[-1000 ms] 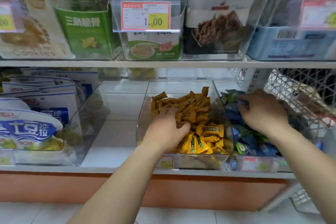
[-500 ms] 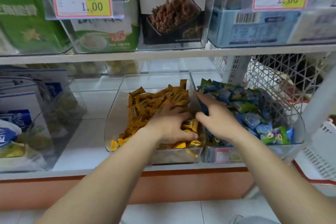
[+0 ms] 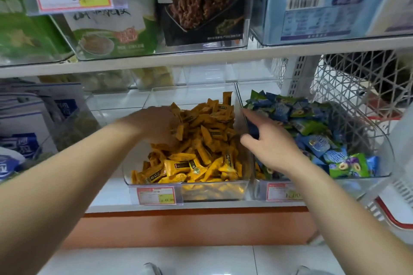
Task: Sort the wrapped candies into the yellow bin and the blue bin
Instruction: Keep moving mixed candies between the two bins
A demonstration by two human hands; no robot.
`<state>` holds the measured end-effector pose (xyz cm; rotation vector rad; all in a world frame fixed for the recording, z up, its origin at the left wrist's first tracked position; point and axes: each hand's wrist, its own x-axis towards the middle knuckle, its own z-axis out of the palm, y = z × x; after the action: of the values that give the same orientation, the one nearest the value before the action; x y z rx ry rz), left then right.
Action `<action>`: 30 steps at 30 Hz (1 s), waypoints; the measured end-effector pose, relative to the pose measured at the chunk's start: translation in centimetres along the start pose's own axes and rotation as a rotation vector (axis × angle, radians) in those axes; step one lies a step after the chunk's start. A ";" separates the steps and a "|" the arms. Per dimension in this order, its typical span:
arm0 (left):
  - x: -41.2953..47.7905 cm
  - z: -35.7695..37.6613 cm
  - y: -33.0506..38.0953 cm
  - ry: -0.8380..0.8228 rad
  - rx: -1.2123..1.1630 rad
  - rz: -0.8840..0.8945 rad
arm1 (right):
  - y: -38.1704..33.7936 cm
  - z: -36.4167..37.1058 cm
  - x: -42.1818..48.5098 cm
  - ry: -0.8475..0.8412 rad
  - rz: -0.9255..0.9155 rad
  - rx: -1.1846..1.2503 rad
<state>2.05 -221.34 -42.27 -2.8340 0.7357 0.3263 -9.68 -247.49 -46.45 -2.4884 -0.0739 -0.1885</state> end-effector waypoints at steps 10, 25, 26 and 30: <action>2.2 1.9 11.8 0.056 -0.114 0.350 | 0.1 0.5 0.1 0.064 0.001 -0.001; 4.5 1.3 7.9 -0.132 0.092 0.348 | 0.5 -0.1 0.1 0.040 0.024 0.003; 4.5 1.3 7.0 -0.109 0.026 0.339 | 0.5 0.0 0.1 0.043 0.026 0.004; 5.1 1.5 4.0 -0.132 -0.009 0.224 | 0.4 0.1 0.1 0.059 0.019 0.017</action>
<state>4.14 -226.71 -45.55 -2.7094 1.0258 0.5466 -9.55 -247.78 -46.78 -2.4637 -0.0275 -0.2521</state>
